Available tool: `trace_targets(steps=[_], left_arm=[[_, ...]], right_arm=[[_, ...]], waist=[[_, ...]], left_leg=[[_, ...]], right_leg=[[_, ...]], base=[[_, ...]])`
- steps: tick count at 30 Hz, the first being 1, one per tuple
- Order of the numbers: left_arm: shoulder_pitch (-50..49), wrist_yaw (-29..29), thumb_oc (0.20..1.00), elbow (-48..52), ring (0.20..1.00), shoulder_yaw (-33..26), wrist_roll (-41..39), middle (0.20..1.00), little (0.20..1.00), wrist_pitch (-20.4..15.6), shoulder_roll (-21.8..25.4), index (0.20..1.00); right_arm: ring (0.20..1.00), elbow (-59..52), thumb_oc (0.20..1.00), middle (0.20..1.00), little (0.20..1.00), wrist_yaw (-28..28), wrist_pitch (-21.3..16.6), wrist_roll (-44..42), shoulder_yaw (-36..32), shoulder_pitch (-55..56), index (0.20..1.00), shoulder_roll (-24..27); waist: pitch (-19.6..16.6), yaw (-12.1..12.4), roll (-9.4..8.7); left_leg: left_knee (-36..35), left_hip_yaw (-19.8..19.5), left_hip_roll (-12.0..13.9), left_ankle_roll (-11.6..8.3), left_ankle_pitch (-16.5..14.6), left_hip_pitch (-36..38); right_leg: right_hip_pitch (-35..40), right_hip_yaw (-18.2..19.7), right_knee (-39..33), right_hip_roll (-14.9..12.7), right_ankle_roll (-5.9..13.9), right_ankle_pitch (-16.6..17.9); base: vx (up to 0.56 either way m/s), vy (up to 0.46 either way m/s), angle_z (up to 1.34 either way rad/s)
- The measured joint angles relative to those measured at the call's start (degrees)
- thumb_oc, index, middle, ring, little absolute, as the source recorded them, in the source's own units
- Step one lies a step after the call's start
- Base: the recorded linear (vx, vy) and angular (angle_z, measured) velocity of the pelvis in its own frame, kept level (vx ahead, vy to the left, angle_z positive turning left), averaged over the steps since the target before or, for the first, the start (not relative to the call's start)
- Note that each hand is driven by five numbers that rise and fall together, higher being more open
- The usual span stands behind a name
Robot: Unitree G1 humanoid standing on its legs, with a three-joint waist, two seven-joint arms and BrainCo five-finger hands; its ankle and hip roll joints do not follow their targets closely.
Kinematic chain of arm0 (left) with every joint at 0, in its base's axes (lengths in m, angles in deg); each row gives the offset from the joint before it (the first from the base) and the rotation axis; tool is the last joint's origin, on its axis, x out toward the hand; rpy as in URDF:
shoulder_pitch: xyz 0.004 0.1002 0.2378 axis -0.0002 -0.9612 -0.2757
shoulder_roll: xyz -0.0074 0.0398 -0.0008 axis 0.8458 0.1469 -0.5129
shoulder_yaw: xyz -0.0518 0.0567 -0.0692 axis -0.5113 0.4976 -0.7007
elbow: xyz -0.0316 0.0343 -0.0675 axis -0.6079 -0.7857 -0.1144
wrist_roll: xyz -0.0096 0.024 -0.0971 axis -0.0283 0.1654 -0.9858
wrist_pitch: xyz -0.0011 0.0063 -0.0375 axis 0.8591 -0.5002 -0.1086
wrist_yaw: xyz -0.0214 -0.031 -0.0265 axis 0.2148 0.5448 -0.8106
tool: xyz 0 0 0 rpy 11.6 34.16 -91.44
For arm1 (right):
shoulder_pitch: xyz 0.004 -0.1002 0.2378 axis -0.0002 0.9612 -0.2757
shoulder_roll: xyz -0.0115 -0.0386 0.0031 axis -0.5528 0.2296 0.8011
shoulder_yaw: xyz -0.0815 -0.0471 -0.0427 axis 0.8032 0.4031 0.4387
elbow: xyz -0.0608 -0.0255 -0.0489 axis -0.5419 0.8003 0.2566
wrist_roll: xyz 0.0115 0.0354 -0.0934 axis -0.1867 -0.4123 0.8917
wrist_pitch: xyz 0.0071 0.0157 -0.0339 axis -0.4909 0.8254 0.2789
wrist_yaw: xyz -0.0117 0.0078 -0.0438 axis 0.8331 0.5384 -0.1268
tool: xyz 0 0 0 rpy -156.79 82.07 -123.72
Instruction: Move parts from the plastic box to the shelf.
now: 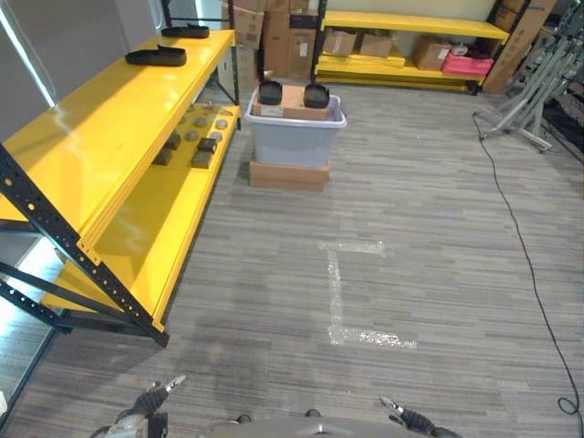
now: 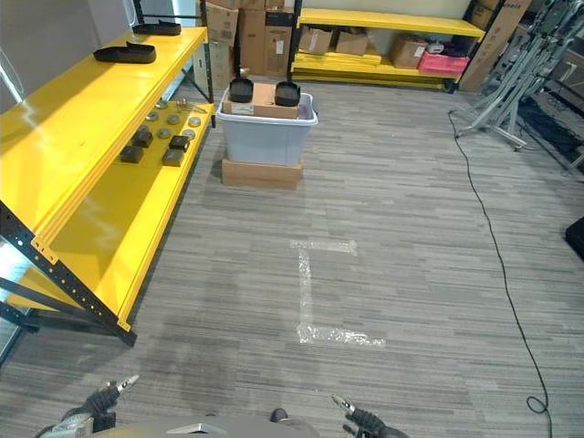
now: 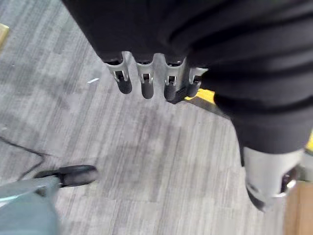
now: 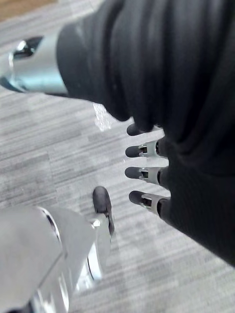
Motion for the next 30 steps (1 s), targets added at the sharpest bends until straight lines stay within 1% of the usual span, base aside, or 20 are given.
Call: trace_targets(steps=[2, 5, 10, 12, 13, 14, 15, 16, 17, 18, 19, 20, 21, 22, 23, 25, 27, 28, 29, 30], left_arm=[[0.05, 0.66, 1.000, 4.64, 1.000, 0.03, 0.03, 1.000, 1.000, -2.06, 0.00, 1.000], [0.68, 1.38, 1.000, 6.50, 1.000, 1.80, 1.41, 1.000, 1.000, -4.92, -0.08, 1.000], [1.00, 1.20, 1.000, 7.26, 1.000, 2.59, 2.43, 1.000, 1.000, -7.55, -0.13, 1.000], [1.65, 0.99, 1.000, 8.34, 1.000, 2.62, 2.43, 1.000, 1.000, -7.61, -0.19, 1.000], [2.41, 0.88, 1.000, 8.66, 1.000, 2.69, 2.42, 1.000, 1.000, -7.57, -0.46, 1.000], [3.81, 0.40, 1.000, 9.30, 1.000, 3.30, 2.42, 1.000, 1.000, -7.49, -0.53, 1.000], [4.65, 0.16, 1.000, 9.29, 1.000, 3.34, 2.42, 1.000, 1.000, -7.39, -0.42, 1.000], [5.39, -0.05, 1.000, 9.16, 1.000, 3.42, 2.40, 1.000, 1.000, -7.31, -0.26, 1.000], [6.23, -0.32, 1.000, 9.17, 1.000, 3.43, 2.43, 1.000, 1.000, -6.95, -0.08, 1.000], [6.12, -0.64, 1.000, 8.89, 1.000, 3.41, 2.54, 1.000, 1.000, -6.42, -0.02, 1.000], [5.59, -1.03, 1.000, 8.69, 1.000, 3.39, 2.55, 1.000, 1.000, -5.73, -0.02, 1.000], [4.81, -1.30, 1.000, 8.67, 1.000, 3.26, 2.51, 1.000, 1.000, -4.42, -0.05, 1.000], [3.78, -1.30, 1.000, 7.77, 1.000, 2.27, 2.48, 1.000, 1.000, -2.33, -0.06, 1.000], [3.37, -1.30, 1.000, 5.14, 1.000, 2.09, 2.51, 1.000, 1.000, -1.09, -0.05, 1.000], [3.46, -1.30, 1.000, 2.89, 1.000, 2.09, 2.53, 1.000, 1.000, -0.80, -0.28, 1.000], [3.39, -1.26, 1.000, -1.87, 1.000, 2.18, 3.26, 1.000, 1.000, -0.61, -0.83, 1.000], [2.05, -1.33, 1.000, -2.81, 1.000, 2.20, 4.19, 1.000, 1.000, -0.63, -2.10, 1.000], [0.87, -1.55, 1.000, -2.91, 1.000, 2.22, 4.05, 1.000, 1.000, -0.61, -2.74, 1.000], [0.22, -1.74, 1.000, -3.29, 1.000, 2.34, 3.95, 1.000, 1.000, -0.61, -3.16, 1.000], [-0.79, -2.32, 1.000, -4.06, 1.000, 2.29, 3.68, 1.000, 1.000, -0.78, -3.77, 1.000]], right_arm=[[1.000, -4.17, 1.000, 1.000, 1.000, 0.09, -3.02, -0.54, 0.06, 0.18, 1.000, -0.15], [1.000, -4.77, 1.000, 1.000, 1.000, 0.33, -7.05, -0.50, 0.06, -1.54, 1.000, -0.19], [1.000, -9.61, 1.000, 1.000, 1.000, 1.30, -11.41, -0.60, 0.56, -2.47, 1.000, -0.23], [1.000, -11.99, 1.000, 1.000, 1.000, 1.26, -12.08, -0.60, 0.86, -3.26, 1.000, -0.31], [1.000, -12.83, 1.000, 1.000, 1.000, 0.98, -12.49, -0.63, 1.45, -3.79, 1.000, -0.18], [1.000, -12.78, 1.000, 1.000, 1.000, 0.88, -12.72, -1.70, 2.89, -6.38, 1.000, 0.03], [1.000, -12.87, 1.000, 1.000, 1.000, 0.90, -12.74, -1.77, 3.05, -6.90, 1.000, -0.33], [1.000, -12.77, 1.000, 1.000, 1.000, 0.88, -12.77, -1.91, 3.36, -6.72, 1.000, -0.73], [1.000, -12.88, 1.000, 1.000, 1.000, 0.71, -12.77, -2.40, 4.23, -7.12, 1.000, -0.71], [1.000, -14.03, 1.000, 1.000, 1.000, 0.75, -12.42, -2.23, 4.92, -7.39, 1.000, -0.65], [1.000, -15.06, 1.000, 1.000, 1.000, 0.77, -12.20, -2.16, 5.24, -6.47, 1.000, -0.75], [1.000, -16.04, 1.000, 1.000, 1.000, 0.72, -11.87, -1.79, 5.20, -5.49, 1.000, -0.78], [1.000, -16.32, 1.000, 1.000, 1.000, 0.65, -10.77, -1.43, 5.17, -3.91, 1.000, -1.04], [1.000, -14.78, 1.000, 1.000, 1.000, 0.38, -9.92, -0.35, 5.02, -2.44, 1.000, -1.69], [1.000, -13.10, 1.000, 1.000, 1.000, 0.04, -9.44, 0.41, 4.99, -2.02, 1.000, -2.01], [1.000, -7.72, 1.000, 1.000, 1.000, -0.43, -8.44, 1.22, 4.18, -1.25, 1.000, -3.21], [1.000, -4.34, 1.000, 1.000, 1.000, -1.22, -7.59, 2.56, 3.86, 0.87, 1.000, -3.27], [1.000, -2.86, 1.000, 1.000, 1.000, -1.36, -7.03, 2.97, 3.88, 1.29, 1.000, -3.00], [1.000, -1.96, 1.000, 1.000, 1.000, -1.39, -6.95, 2.99, 3.86, 1.38, 1.000, -2.72], [1.000, -0.12, 1.000, 1.000, 1.000, -1.43, -7.01, 2.96, 3.67, 1.24, 1.000, -2.43]], waist=[[0.45, 0.01, 0.06], [0.71, 0.10, 0.18], [2.11, 0.06, 0.28], [3.60, -0.15, 0.64], [4.56, -0.11, 0.95], [6.72, 0.06, 2.29], [7.12, -0.08, 2.17], [7.49, -0.02, 1.61], [8.50, 0.57, 0.28], [9.30, 0.59, 0.05], [9.59, 0.26, 0.69], [9.76, -0.56, -0.20], [10.18, -0.99, -1.14], [10.27, -1.46, -1.89], [10.03, -1.99, -2.48], [9.83, -3.75, -3.08], [8.85, -4.83, -2.39], [7.38, -5.35, -1.67], [6.17, -5.43, -0.97], [3.92, -5.62, -0.55]], left_leg=[[0.00, -0.02, -0.03, 0.01, 0.09, 0.00], [0.00, -0.03, -0.08, 0.03, 0.10, 0.00], [0.35, -0.02, -0.52, 0.39, -0.06, 0.15], [0.84, -0.23, -0.33, 1.05, -0.21, 0.30], [1.12, -0.57, -0.87, 1.89, -0.84, -0.01], [2.01, -2.24, 0.14, 2.18, -1.07, -0.13], [2.35, -2.51, 0.08, 2.27, -1.19, -0.10], [2.98, -2.97, -0.98, 2.33, -1.65, 0.08], [4.39, -4.85, -2.21, 3.23, -3.33, 0.30], [4.79, -4.52, -2.84, 3.18, -3.18, 0.46], [4.63, -4.64, -3.02, 3.42, -3.51, 1.04], [4.55, -4.89, -3.17, 3.51, -3.57, 1.36], [4.86, -4.94, -3.50, 3.76, -3.62, 1.20], [5.14, -5.08, -4.38, 3.96, -4.05, 1.24], [5.97, -5.49, -4.62, 4.04, -4.83, 1.16], [6.79, -7.36, -5.60, 4.15, -6.37, 1.99], [6.68, -8.48, -5.48, 4.44, -7.96, 3.86], [6.33, -8.45, -5.03, 4.31, -9.11, 4.62], [6.64, -8.59, -4.60, 3.87, -10.06, 5.25], [7.37, -8.49, -3.67, 1.97, -10.94, 5.77]], right_leg=[[0.00, 0.00, 0.01, -0.03, 0.06, 0.09], [0.00, 0.02, 0.19, -0.06, 0.16, 0.06], [0.20, 0.18, 0.83, -0.12, 0.05, 0.11], [-0.76, 0.08, 4.10, -0.22, 0.20, -1.05], [-2.39, 0.21, 7.86, -0.29, 1.39, -1.47], [-7.78, 0.38, 19.40, -0.44, 2.82, -2.52], [-9.98, 0.40, 24.16, -1.05, 3.45, -2.98], [-12.42, 0.68, 30.11, -2.17, 4.12, -3.04], [-17.84, 2.13, 39.70, -4.00, 5.32, -2.49], [-20.95, 1.46, 44.74, -5.52, 6.60, -2.68], [-21.99, 1.26, 43.36, -6.14, 6.81, -3.89], [-22.56, -0.37, 38.25, -5.84, 7.25, -4.72], [-22.69, -1.44, 26.47, -4.90, 7.35, -4.72], [-23.57, -1.25, 20.54, -4.47, 7.20, -4.58], [-23.36, -1.29, 17.51, -3.92, 7.10, -4.27], [-23.01, -0.90, 16.04, -3.10, 6.27, -2.87], [-21.29, -0.32, 17.27, -2.02, 3.46, -2.22], [-20.31, -0.97, 18.45, -1.11, 2.09, -1.85], [-19.89, -1.07, 18.64, -0.26, 0.99, -2.13], [-17.69, -0.92, 17.49, 1.43, -0.55, -2.46]], base=[[0.02, 0.053, 0.00], [0.05, 0.071, 0.00], [0.06, 0.125, -0.01], [0.08, 0.203, 0.01], [0.06, 0.106, -0.12], [0.16, 0.164, -0.09], [0.21, 0.143, 0.05], [0.30, 0.127, 0.04], [0.31, 0.020, -0.07], [0.35, -0.024, -0.15], [0.31, -0.054, 0.08], [0.49, -0.113, 0.22], [0.64, -0.142, 0.26], [0.71, -0.147, 0.22], [0.66, -0.150, 0.32], [0.50, -0.153, 0.44], [0.35, -0.130, 0.36], [0.39, -0.145, 0.07], [0.32, -0.128, 0.00], [0.28, -0.134, 0.03]])
